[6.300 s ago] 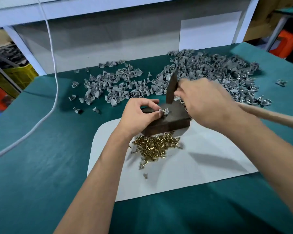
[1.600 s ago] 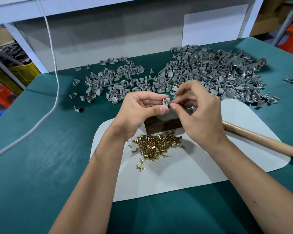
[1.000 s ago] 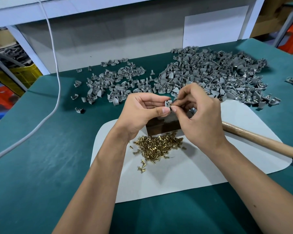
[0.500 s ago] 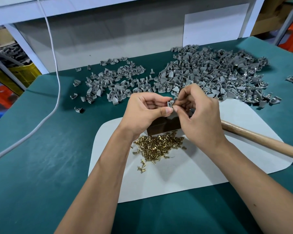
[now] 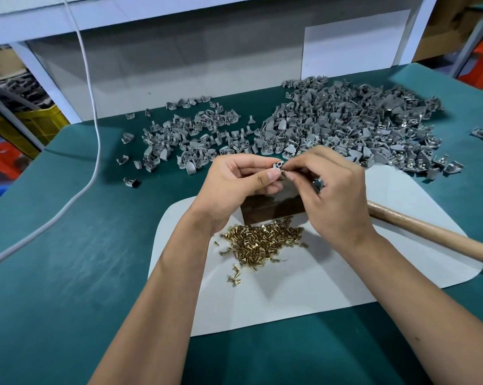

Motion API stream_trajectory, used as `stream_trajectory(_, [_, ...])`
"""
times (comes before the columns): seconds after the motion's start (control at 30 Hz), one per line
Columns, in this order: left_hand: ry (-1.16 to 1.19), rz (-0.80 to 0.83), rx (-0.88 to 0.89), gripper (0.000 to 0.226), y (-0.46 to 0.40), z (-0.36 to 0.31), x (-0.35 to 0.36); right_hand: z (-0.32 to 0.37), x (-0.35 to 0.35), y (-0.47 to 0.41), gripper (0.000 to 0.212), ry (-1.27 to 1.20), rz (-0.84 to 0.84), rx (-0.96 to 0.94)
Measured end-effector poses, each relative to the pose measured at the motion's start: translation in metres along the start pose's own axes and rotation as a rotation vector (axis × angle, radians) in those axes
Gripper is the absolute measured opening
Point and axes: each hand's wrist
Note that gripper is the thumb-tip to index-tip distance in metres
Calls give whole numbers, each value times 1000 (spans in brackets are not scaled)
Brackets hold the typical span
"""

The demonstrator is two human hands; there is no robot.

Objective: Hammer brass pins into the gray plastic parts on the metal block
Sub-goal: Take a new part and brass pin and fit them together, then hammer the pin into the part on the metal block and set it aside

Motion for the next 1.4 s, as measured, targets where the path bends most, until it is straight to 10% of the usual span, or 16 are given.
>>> stream_trajectory(1.4, [-625,-98,325,25,0,6,34,2,-4,-5,8,-17,76,303])
Point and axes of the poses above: each hand's wrist, its own y-axis away from the middle knuckle, its own x-axis out of the palm, z = x × y, and after that the axes turned 12 degrees about x, right-handed
